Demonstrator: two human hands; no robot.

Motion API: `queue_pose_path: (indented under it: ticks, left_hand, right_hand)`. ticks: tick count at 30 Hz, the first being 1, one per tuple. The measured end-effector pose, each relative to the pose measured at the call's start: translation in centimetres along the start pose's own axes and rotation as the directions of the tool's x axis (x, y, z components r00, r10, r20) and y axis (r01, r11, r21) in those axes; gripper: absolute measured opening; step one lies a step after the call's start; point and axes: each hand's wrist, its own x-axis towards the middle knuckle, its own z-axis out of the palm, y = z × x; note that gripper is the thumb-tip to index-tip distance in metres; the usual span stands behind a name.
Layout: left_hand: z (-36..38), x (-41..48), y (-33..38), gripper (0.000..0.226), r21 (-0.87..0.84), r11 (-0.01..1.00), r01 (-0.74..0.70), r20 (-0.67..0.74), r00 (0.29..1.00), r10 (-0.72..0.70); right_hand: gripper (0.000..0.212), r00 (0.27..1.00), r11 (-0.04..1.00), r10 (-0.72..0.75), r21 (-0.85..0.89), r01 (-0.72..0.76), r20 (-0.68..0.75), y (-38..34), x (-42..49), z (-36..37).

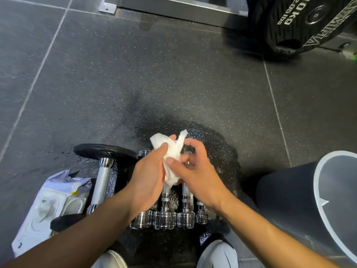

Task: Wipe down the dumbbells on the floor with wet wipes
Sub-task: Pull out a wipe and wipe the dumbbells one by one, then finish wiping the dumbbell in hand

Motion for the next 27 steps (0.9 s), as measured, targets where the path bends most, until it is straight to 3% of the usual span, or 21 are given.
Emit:
queue_pose_path:
  ticks: [3, 6, 8, 10, 12, 14, 15, 16, 18, 20, 22, 27]
  left_hand:
    - [0.3, -0.3, 0.0, 0.035, 0.105, 0.991, -0.08, 0.019, 0.997, 0.079]
    - [-0.1, -0.2, -0.2, 0.031, 0.416, 0.87, -0.264, 0.03, 0.961, 0.277]
    - [-0.7, 0.0, -0.3, 0.035, 0.68, 0.634, -0.368, 0.047, 0.885, 0.464]
    - [-0.7, -0.4, -0.1, 0.044, 0.817, 0.363, -0.448, 0.189, 0.802, 0.566]
    - [-0.4, -0.8, 0.2, 0.046, 0.857, 0.153, -0.492, 0.365, 0.79, 0.493]
    - [-0.2, -1.0, 1.1, 0.056, 0.884, 0.041, -0.465, 0.426, 0.84, 0.336]
    - [0.3, -1.2, 1.8, 0.057, 0.884, 0.019, -0.467, 0.44, 0.844, 0.307]
    - [0.6, -1.3, 2.6, 0.052, 0.88, 0.06, -0.471, 0.434, 0.848, 0.304]
    - [2.3, -2.0, 4.6, 0.038, 0.841, 0.269, -0.47, 0.384, 0.868, 0.316]
    - [4.6, -2.8, 6.7, 0.034, 0.786, 0.464, -0.409, 0.343, 0.913, 0.222]
    - [7.6, -3.6, 8.2, 0.04, 0.774, 0.55, -0.313, 0.333, 0.941, 0.065]
    - [16.2, -4.3, 8.7, 0.017, 0.87, 0.295, -0.394, 0.41, 0.912, 0.011]
  right_hand:
    - [0.025, 0.993, 0.992, -0.108, -0.071, 0.104, -0.051, 0.2, 0.3, 0.9]
    - [0.013, 0.984, 0.99, -0.136, -0.045, 0.132, -0.116, 0.4, 0.6, 0.3]
    - [0.015, 0.985, 0.992, -0.061, 0.098, 0.077, -0.162, 0.1, 0.8, -0.5]
    - [0.019, 0.981, 0.935, 0.069, 0.355, -0.001, -0.179, -0.5, 0.8, -1.0]
    - [0.023, 0.974, 0.806, 0.179, 0.589, -0.065, -0.138, -1.6, 0.9, -1.6]
    - [0.025, 0.977, 0.761, 0.193, 0.643, -0.088, -0.096, -2.6, 0.8, -2.4]
    - [0.025, 0.978, 0.78, 0.19, 0.618, -0.097, -0.087, -3.1, 0.6, -2.9]
    - [0.025, 0.978, 0.807, 0.186, 0.583, -0.099, -0.091, -3.5, 0.2, -3.3]
    - [0.027, 0.975, 0.843, 0.18, 0.532, -0.084, -0.131, -4.0, -0.7, -4.3]
    - [0.023, 0.963, 0.862, 0.169, 0.505, -0.041, -0.21, -4.8, -2.1, -5.6]
    - [0.022, 0.938, 0.886, 0.14, 0.463, 0.024, -0.317, -5.6, -4.2, -7.2]
    - [0.023, 0.828, 0.931, 0.057, 0.33, 0.158, -0.558, -6.7, -10.6, -12.6]
